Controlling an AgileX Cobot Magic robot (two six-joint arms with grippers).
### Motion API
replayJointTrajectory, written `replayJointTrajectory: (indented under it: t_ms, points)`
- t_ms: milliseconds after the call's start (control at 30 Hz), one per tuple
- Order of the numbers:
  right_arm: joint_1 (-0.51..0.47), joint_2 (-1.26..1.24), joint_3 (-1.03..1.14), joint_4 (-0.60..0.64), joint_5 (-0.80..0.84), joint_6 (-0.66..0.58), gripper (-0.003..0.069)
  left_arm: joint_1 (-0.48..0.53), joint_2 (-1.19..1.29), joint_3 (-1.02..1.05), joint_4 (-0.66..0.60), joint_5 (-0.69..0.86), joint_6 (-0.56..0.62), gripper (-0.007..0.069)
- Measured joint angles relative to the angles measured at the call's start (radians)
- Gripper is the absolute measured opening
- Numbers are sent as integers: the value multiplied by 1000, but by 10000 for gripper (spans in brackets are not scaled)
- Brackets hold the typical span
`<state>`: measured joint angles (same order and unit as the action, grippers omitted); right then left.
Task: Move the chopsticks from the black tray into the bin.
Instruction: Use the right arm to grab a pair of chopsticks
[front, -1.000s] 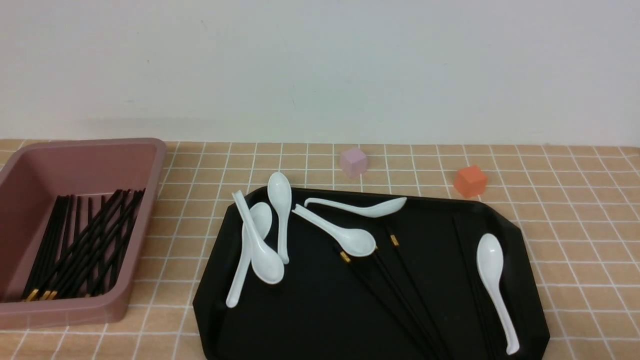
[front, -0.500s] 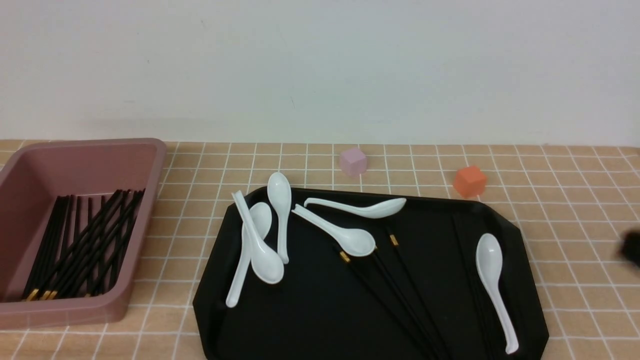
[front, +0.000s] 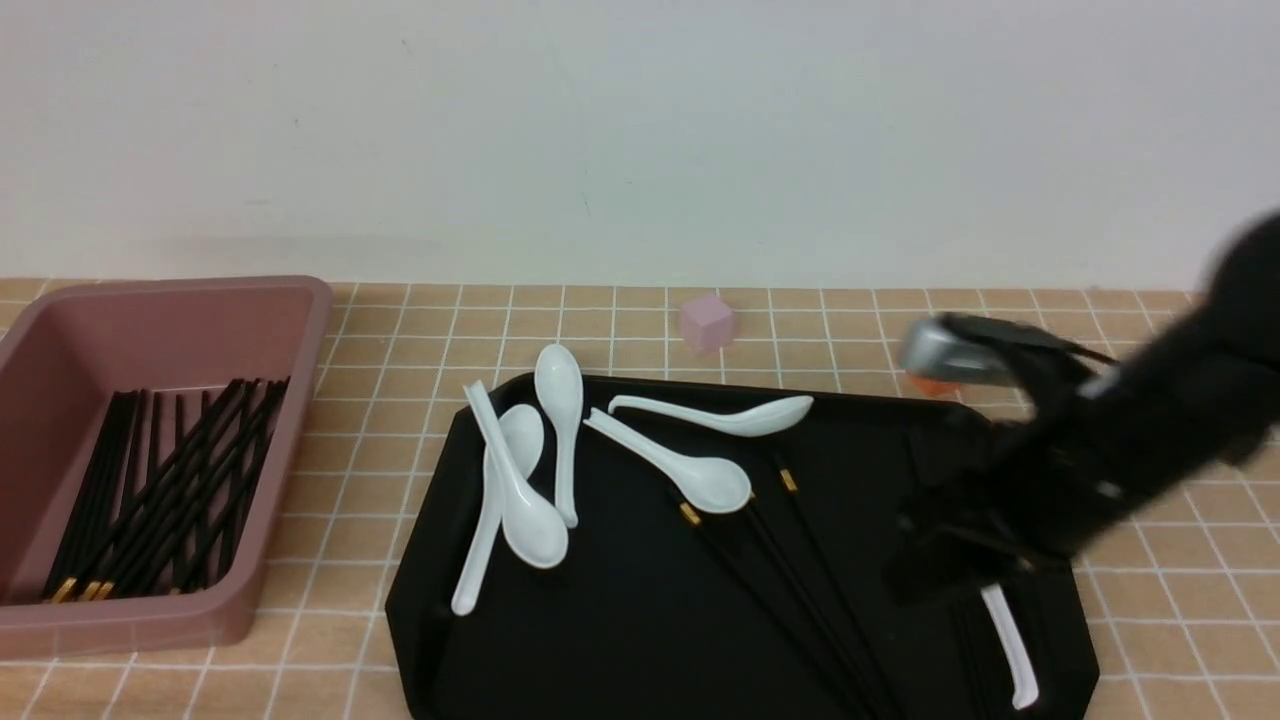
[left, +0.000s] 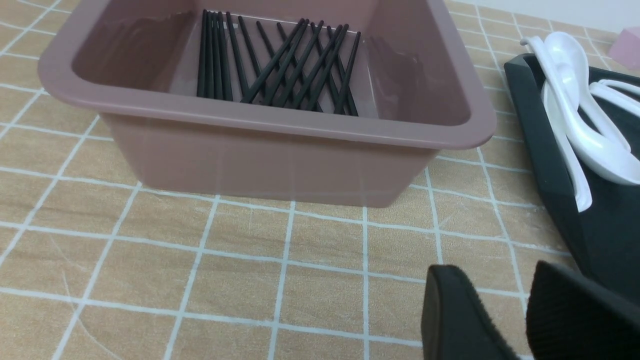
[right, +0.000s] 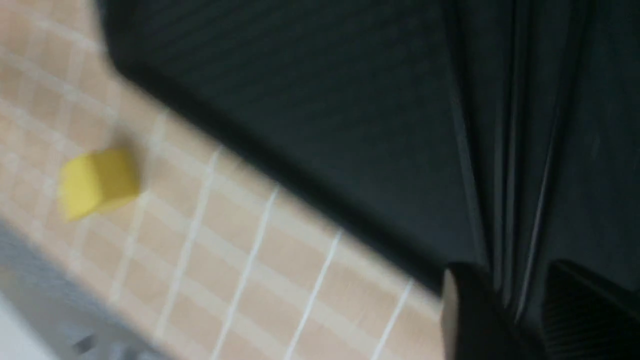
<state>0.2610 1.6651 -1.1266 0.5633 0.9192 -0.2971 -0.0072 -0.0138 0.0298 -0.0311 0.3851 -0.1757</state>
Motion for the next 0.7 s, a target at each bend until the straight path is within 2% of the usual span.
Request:
replayJointTrajectory:
  t_ms: [133, 267, 500, 700]
  points:
    - [7, 179, -167, -101, 41, 79, 362, 0, 0, 0, 0, 0, 0, 239]
    - [20, 293, -271, -182, 57, 133, 401, 0, 0, 0, 0, 0, 0, 239]
    - [88, 430, -407, -344, 51, 234, 412, 0, 0, 0, 0, 0, 0, 239]
    - [108, 432, -426, -366, 38, 266, 412, 0, 0, 0, 0, 0, 0, 239]
